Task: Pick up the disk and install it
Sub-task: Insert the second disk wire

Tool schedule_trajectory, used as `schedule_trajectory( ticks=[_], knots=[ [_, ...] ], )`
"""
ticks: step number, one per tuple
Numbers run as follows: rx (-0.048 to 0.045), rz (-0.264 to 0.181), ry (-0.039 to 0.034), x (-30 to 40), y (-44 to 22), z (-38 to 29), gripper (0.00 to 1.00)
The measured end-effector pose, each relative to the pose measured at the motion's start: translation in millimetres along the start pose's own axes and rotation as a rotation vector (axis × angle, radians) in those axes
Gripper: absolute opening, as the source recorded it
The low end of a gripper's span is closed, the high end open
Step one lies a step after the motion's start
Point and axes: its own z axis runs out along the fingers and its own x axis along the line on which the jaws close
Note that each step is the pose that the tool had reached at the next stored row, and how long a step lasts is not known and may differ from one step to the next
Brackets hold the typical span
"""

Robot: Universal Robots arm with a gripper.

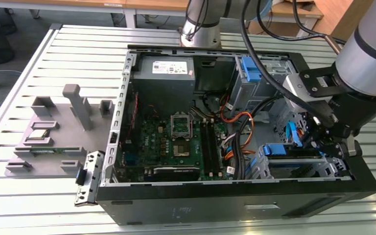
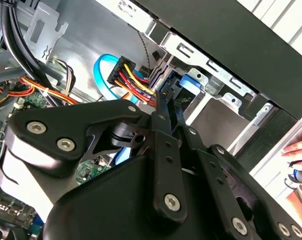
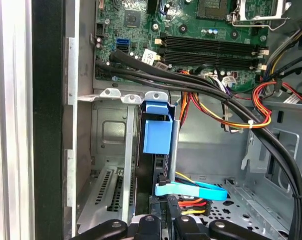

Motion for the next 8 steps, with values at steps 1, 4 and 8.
schedule_trajectory(
  ticks=[1, 4, 8],
  knots=[
    [0.0, 0.0, -0.0001, 0.0, 0.0, 0.1, 0.17],
    [0.0, 0.0, -0.0003, 0.0, 0.0, 0.1, 0.17],
    [0.0, 0.0, 0.0014, -0.2, -0.4, -2.2, 0.17]
  ],
)
